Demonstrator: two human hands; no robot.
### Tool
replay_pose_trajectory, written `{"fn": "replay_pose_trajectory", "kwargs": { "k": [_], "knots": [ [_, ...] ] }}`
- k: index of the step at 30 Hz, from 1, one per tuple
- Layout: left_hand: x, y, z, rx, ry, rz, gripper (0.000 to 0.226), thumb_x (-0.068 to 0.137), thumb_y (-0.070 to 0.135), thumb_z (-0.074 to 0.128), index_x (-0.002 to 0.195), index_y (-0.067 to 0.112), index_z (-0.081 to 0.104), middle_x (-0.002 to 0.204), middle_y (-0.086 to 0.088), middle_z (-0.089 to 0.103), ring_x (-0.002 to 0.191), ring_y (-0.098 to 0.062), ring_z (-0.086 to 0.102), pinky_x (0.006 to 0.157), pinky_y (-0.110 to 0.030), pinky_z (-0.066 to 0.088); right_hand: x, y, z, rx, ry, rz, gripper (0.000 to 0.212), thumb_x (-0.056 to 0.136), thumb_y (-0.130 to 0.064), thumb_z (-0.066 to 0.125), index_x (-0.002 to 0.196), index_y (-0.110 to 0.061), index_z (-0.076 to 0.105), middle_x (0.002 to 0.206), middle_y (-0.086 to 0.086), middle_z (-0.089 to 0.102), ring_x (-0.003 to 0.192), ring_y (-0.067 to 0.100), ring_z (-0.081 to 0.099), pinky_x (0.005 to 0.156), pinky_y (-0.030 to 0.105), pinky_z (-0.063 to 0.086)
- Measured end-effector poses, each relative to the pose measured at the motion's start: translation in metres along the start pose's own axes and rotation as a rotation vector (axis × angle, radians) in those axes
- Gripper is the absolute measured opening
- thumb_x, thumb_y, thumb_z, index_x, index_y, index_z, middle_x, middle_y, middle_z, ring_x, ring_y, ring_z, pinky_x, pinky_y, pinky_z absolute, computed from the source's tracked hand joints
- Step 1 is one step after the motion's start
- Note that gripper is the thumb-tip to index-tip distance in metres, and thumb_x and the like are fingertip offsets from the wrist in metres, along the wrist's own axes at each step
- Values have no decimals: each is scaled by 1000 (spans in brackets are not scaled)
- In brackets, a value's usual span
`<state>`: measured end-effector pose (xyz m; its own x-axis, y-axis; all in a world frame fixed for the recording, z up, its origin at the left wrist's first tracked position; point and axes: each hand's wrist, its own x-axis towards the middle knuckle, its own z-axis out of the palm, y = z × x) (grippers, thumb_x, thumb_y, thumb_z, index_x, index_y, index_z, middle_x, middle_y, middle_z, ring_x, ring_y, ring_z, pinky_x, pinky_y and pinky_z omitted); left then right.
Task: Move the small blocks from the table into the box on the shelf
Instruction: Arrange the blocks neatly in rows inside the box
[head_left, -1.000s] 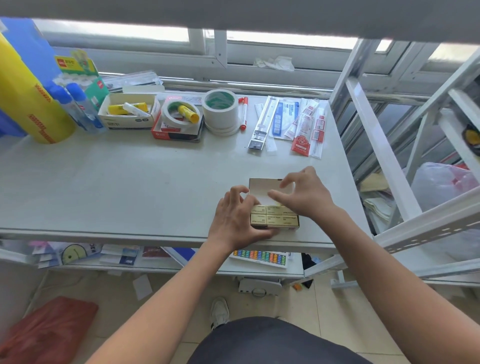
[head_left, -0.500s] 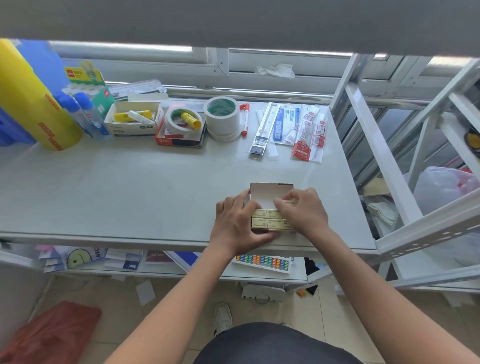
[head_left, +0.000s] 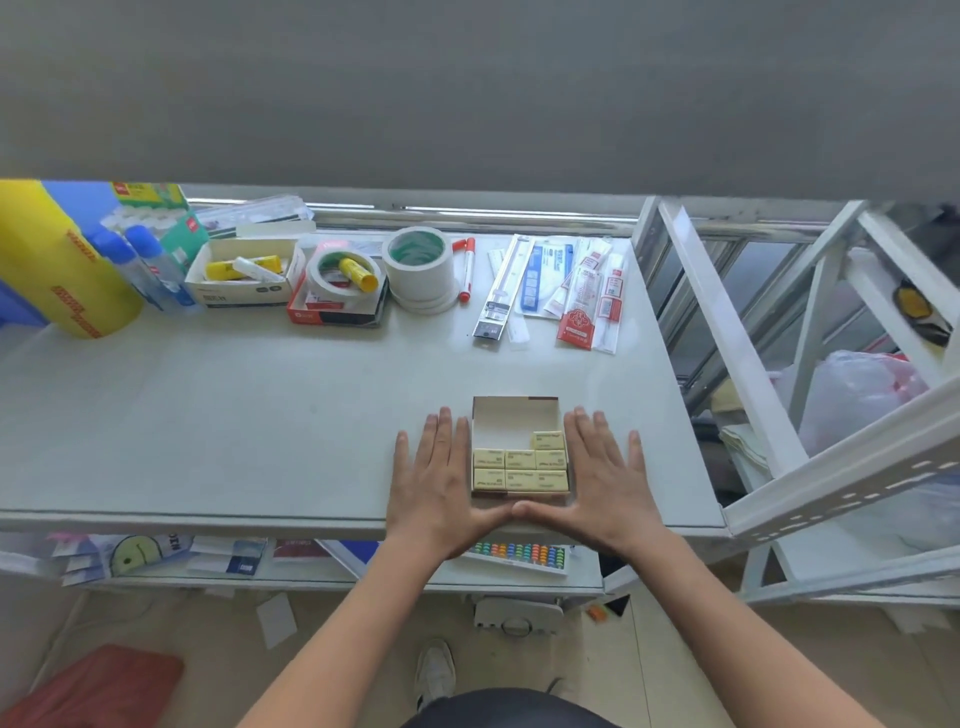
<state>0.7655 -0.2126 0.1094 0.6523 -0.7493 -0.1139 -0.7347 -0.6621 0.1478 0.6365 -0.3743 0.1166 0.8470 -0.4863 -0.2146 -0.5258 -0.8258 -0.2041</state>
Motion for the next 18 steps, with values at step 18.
{"fn": "replay_pose_trajectory", "kwargs": {
  "k": [18],
  "knots": [
    [4,1,1,129,-70,36,111,67,80,13,148,12,-23,159,-4,-22,146,-19,-22,119,-50,-9,1,1,-2,-9,4,-50,130,56,-100,6,151,-15,-16,161,3,-19,145,21,-26,115,58,-14]
  ]
}}
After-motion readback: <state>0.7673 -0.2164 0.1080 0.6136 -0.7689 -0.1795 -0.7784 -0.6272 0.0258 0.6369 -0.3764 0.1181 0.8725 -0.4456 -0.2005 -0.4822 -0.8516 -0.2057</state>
